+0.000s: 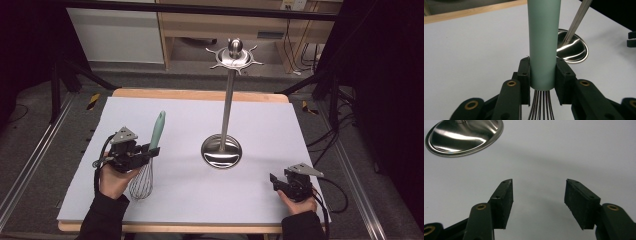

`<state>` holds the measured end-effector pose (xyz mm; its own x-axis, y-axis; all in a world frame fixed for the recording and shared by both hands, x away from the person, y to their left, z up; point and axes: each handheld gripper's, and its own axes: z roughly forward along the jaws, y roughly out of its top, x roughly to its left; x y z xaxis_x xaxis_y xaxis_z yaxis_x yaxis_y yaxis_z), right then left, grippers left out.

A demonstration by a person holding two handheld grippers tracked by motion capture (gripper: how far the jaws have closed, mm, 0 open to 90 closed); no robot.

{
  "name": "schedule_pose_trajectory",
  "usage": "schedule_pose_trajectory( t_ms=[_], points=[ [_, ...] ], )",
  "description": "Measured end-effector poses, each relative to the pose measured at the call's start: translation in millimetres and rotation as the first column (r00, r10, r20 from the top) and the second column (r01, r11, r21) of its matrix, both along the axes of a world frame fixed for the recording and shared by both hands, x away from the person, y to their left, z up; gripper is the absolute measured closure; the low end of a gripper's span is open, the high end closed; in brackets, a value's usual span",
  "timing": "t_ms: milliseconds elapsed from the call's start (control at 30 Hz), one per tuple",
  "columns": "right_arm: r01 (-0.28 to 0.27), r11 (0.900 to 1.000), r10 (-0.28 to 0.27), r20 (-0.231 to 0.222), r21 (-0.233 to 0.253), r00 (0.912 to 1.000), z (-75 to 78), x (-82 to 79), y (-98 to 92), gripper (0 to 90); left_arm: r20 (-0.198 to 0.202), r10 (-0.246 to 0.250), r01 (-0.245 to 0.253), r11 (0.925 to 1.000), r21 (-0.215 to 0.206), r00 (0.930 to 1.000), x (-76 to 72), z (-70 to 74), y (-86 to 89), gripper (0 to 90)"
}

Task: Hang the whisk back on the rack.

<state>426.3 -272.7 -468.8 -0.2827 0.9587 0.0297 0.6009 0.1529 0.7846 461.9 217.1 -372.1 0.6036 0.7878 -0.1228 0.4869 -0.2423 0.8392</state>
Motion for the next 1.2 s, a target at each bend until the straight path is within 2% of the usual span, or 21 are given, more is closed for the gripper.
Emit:
schedule_pose_trajectory(
  t_ms=[100,167,267,400,433,467,633,933,1200],
  points=[
    [-0.005,1.000,0.005,0.010,-0.006,0.9999,0.5,0.0,0.3,40.4,0.019,0.006,-0.006,0.9998,-0.017,0.9998,-2.8,2.4,0.9,68.5],
    [-0.004,1.000,0.004,0.009,-0.006,0.9999,0.5,0.1,0.2,40.4,0.048,0.015,-0.014,0.9994,-0.033,0.9988,-5.2,4.2,1.7,68.5],
    [-0.005,1.000,0.005,0.008,-0.002,1.0000,0.6,-0.3,0.5,40.4,0.093,0.019,-0.014,0.9982,-0.059,0.9955,-9.6,7.4,4.0,68.5],
    [-0.008,1.000,0.008,0.007,-0.005,0.9999,0.5,0.3,0.0,40.4,0.133,0.032,-0.020,0.9959,-0.088,0.9906,-14.1,13.7,6.9,68.5],
    [-0.008,1.000,0.008,0.007,-0.005,0.9999,0.5,0.3,0.0,40.4,0.133,0.032,-0.020,0.9959,-0.088,0.9906,-14.1,13.7,6.9,68.5],
    [-0.007,1.000,0.007,0.007,-0.004,1.0000,0.6,0.4,-0.1,40.4,0.150,0.034,-0.018,0.9943,-0.105,0.9882,-16.0,16.6,8.5,68.5],
    [-0.009,1.000,0.009,0.013,-0.001,0.9999,1.6,0.1,0.6,40.3,0.154,0.041,-0.022,0.9926,-0.120,0.9873,-15.7,19.8,9.8,68.5],
    [-0.008,1.000,0.008,0.024,-0.004,0.9997,2.5,0.6,1.1,40.7,0.209,0.043,-0.014,0.9900,-0.140,0.9770,-16.6,30.7,7.6,68.5],
    [-0.005,1.000,0.006,0.040,-0.014,0.9992,2.6,1.3,3.2,41.5,0.240,0.035,0.004,0.9871,-0.160,0.9701,-14.8,42.8,6.9,68.5]
  ],
)
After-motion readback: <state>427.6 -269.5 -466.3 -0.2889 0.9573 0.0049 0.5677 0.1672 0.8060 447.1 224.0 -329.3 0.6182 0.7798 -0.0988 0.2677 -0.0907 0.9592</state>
